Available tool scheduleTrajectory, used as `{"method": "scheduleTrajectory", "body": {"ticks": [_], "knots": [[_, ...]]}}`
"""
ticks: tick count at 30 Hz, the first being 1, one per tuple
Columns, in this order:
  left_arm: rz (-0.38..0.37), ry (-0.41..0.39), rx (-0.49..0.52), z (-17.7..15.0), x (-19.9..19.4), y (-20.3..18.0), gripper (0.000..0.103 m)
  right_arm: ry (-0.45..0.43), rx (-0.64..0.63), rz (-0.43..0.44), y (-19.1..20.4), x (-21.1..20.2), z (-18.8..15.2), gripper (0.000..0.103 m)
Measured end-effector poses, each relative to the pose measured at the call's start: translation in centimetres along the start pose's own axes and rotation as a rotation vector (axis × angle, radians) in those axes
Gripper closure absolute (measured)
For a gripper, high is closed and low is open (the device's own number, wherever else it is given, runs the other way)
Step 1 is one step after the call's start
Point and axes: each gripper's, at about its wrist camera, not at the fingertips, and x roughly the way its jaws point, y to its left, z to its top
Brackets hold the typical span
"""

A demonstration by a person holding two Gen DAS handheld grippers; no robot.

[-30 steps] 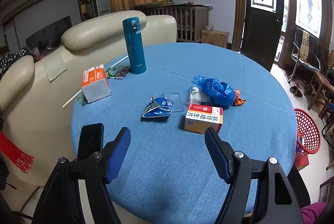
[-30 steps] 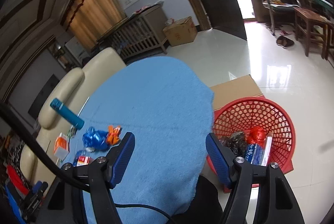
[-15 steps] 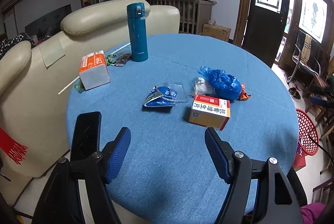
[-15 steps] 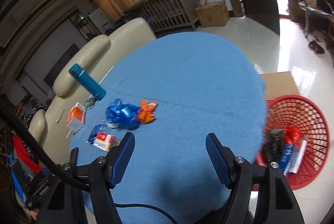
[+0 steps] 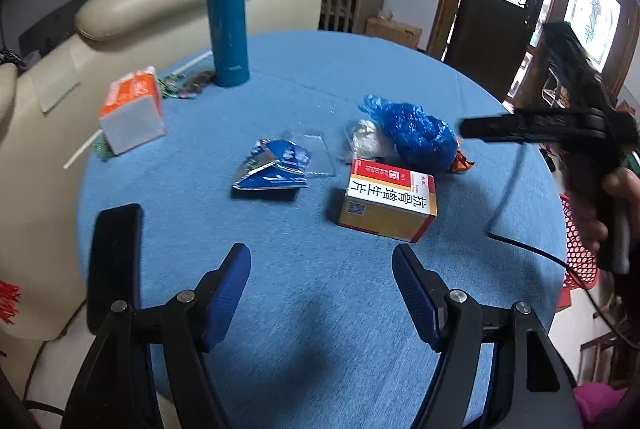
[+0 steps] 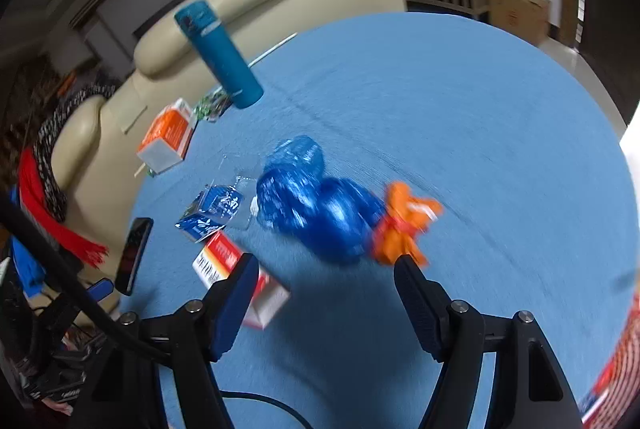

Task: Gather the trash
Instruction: 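Grasp the blue plastic bag with the right tool, then lift the blue bag with the right tool while the left tool approaches the red-and-white box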

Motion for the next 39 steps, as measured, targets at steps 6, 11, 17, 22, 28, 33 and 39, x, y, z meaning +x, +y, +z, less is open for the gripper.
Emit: {"method": "scheduleTrajectory", "body": {"ticks": [6, 11, 17, 22, 28, 33, 39], "knots": [[-0.020, 0.040, 0.001, 1.3, 1.7, 0.0, 0.029, 0.050, -0.153, -0.060, 1.6, 5.9, 3.0, 0.029], [0.030, 0.043, -0.021, 2.1, 1.9, 1.5, 0.029, 0.052, -0.105, 0.013, 0.3, 8.3, 3.0, 0.033], [-0.017, 0.079, -0.142, 2.8, 2.7, 3.2, 0.029, -0.010, -0.012, 0.097, -1.0, 6.5, 1.7, 0.059], [-0.118, 0.095, -0.195, 4.3, 3.5, 1.5, 0.029, -0.097, 0.069, 0.176, -2.6, 1.8, -0.2, 0.059], [-0.129, 0.132, -0.243, 6.8, 6.0, -0.7, 0.027, -0.164, 0.168, 0.195, -5.7, -2.6, -3.0, 0.059], [-0.083, 0.210, -0.396, 7.6, 9.3, -0.8, 0.027, -0.201, 0.217, 0.169, -8.4, -5.4, -5.4, 0.059], [-0.030, 0.275, -0.518, 7.6, 11.5, -1.7, 0.027, -0.226, 0.244, 0.177, -9.9, -6.7, -7.3, 0.059]]}}
